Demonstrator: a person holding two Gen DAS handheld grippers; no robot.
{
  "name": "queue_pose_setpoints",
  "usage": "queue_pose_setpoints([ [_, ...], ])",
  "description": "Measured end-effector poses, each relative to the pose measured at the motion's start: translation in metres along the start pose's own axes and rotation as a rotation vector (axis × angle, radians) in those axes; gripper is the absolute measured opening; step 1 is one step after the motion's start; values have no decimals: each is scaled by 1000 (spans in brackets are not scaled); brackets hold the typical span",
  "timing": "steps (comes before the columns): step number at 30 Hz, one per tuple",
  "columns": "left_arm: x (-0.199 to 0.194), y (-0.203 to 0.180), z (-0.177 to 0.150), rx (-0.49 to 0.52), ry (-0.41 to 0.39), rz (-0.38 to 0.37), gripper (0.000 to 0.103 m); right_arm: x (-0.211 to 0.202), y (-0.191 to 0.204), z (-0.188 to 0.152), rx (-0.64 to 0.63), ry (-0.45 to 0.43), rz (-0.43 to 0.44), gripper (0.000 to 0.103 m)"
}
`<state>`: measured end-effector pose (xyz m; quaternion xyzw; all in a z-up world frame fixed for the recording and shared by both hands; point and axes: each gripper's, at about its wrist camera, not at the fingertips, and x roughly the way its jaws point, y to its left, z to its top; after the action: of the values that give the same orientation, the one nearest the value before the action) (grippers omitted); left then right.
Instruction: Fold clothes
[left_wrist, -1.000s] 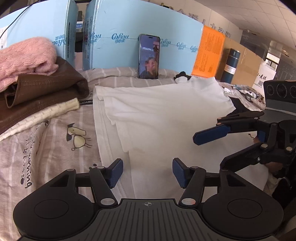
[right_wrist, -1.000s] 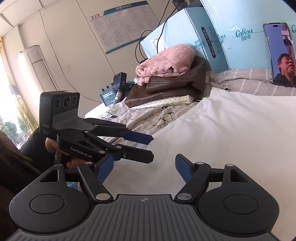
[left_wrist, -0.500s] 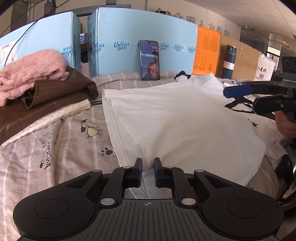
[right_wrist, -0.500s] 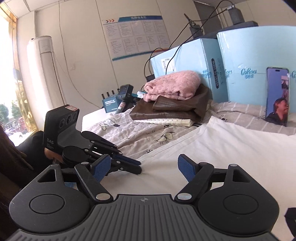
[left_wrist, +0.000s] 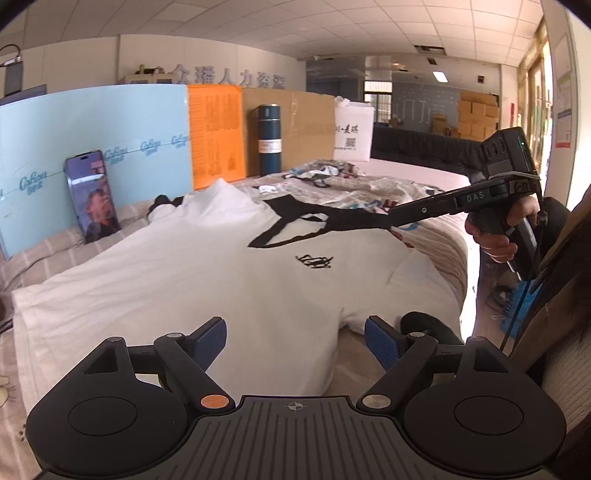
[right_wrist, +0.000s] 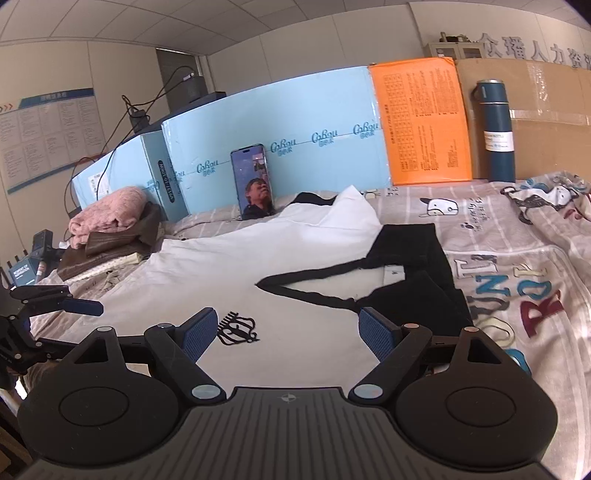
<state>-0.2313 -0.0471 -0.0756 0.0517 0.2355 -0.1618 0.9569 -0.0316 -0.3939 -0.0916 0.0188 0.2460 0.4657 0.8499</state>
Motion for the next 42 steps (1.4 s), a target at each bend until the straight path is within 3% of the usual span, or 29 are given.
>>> queue_pose_setpoints([
  [5, 18, -25, 0, 112, 23, -52, 87, -31, -14, -27, 113, 2, -8, 83],
  [10, 18, -29, 5, 121, -18, -88, 87, -45, -15, -48, 205, 35, 47, 83],
  [17, 20, -34, 1, 187, 1, -114, 88, -40, -8, -60, 339, 58, 244, 83],
  [23, 28, -29, -4, 150, 19, -124, 88, -29, 4, -66, 409, 85, 386, 83],
  [27, 25, -25, -5, 139, -10, -140, 88, -21, 15, -70, 433, 118, 467, 80],
  [29, 20, -20, -4, 119, -37, -136, 88, -16, 19, -73, 449, 135, 496, 75],
  [34, 9, -8, -2, 86, -81, -92, 88, -11, 16, -80, 500, 146, 484, 39],
  [36, 7, -4, -2, 83, -75, -61, 89, -12, 15, -82, 499, 148, 475, 32],
  [39, 5, -1, -5, 93, -40, -27, 89, -14, 13, -88, 478, 179, 470, 28],
  [42, 3, -2, -11, 117, 6, 2, 89, -19, 11, -94, 482, 201, 471, 31],
])
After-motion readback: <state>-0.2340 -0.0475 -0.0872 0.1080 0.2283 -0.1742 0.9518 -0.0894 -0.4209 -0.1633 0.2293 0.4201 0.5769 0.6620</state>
